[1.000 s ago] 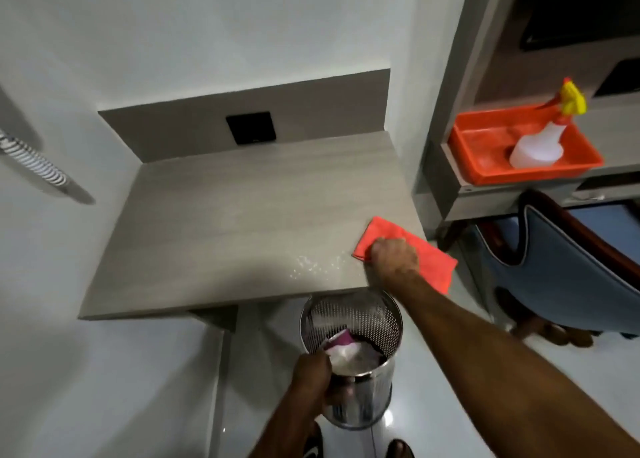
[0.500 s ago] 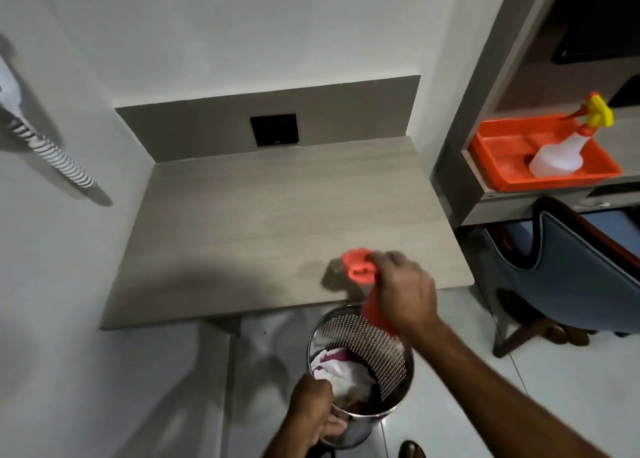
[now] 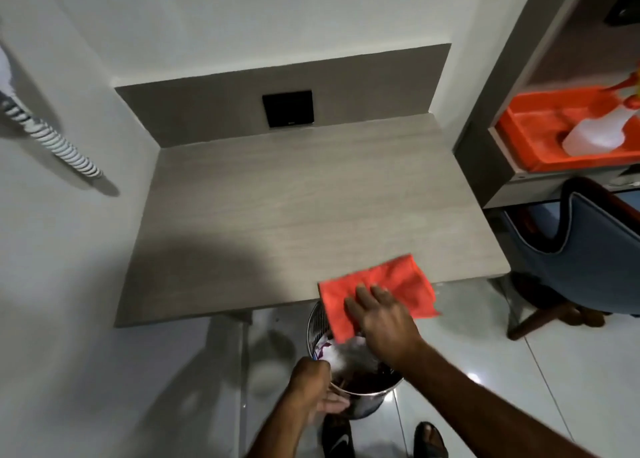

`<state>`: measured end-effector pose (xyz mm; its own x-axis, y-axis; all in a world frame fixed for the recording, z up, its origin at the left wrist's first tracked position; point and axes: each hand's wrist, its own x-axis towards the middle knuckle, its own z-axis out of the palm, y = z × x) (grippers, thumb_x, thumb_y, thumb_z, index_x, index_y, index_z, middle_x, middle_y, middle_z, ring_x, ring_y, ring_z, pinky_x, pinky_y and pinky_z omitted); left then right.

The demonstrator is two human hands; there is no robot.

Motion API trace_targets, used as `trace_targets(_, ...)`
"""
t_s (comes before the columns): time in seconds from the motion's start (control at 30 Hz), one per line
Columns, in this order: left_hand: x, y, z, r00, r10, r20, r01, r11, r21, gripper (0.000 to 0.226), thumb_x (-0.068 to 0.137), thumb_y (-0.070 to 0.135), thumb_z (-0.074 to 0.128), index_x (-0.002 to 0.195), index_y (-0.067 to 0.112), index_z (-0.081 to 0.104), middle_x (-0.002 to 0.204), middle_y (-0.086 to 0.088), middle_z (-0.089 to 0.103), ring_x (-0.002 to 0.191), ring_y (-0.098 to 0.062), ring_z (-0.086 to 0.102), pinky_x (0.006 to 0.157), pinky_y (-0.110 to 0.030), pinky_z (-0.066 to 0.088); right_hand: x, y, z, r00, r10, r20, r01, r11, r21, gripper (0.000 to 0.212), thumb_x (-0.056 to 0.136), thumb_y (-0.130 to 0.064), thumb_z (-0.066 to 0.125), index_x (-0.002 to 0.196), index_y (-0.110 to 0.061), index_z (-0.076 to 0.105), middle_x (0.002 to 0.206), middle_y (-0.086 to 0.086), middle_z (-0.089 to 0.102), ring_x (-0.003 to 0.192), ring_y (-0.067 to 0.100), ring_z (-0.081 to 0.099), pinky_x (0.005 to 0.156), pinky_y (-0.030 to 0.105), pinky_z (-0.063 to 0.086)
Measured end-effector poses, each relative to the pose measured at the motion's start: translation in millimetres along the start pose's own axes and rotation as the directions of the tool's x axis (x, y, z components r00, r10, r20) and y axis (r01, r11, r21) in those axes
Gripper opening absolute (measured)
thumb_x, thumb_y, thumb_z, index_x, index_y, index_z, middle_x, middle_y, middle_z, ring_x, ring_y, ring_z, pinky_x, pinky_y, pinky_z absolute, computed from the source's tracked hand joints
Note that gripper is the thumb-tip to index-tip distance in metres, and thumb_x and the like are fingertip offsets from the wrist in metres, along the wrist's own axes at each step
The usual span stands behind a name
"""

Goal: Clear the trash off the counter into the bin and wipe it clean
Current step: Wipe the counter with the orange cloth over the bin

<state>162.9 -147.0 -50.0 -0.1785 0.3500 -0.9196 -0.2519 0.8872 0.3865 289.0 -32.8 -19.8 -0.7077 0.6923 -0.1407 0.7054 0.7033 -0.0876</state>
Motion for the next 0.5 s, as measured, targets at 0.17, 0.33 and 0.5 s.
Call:
trace_targets(0.17, 18.8, -12.8, 16.8, 1.0, -0.001, 0.028, -0.001, 0.997, 0.072, 0.034, 0.088, 0.008, 0.038, 0.117, 0.004, 0.053, 0.09, -0.031, 0.072, 0.061, -0.036, 0.074, 0.05, -0.035, 0.06, -90.0, 14.8, 22.0, 0.994, 0.107, 0.023, -0.11, 0.975, 0.194, 0.047, 0.049, -0.019, 0.088, 0.095, -0.023, 0.079, 0.093, 0.001, 0.077, 0.077, 0.023, 0.074, 0.064, 0.026, 0.06)
trace_targets(0.33, 59.5, -44.7, 65.0, 0.995, -0.077, 0.058, 0.069, 0.989, 0.127, 0.025, 0.09, 0.011, 0.04, 0.107, 0.01, 0.058, 0.074, -0.013, 0.072, 0.056, -0.027, 0.073, 0.051, -0.034, 0.059, -122.2, 39.2, 64.3, 0.942, 0.314, -0.121, -0.257, 0.904, 0.343, 0.044, 0.055, -0.013, 0.079, 0.099, -0.012, 0.079, 0.096, 0.009, 0.077, 0.08, 0.03, 0.074, 0.073, 0.036, 0.062)
trace_targets(0.5, 150.0, -90.1, 118.9, 0.985, -0.147, 0.086, 0.132, 0.978, 0.163, 0.031, 0.096, 0.016, 0.04, 0.115, 0.005, 0.061, 0.104, -0.02, 0.073, 0.082, -0.033, 0.07, 0.071, -0.042, 0.059, -132.6, 73.0, 154.7, 0.858, 0.513, 0.009, -0.465, 0.77, 0.438, 0.05, 0.059, -0.004, 0.071, 0.108, -0.007, 0.075, 0.092, 0.015, 0.075, 0.081, 0.035, 0.071, 0.073, 0.036, 0.057)
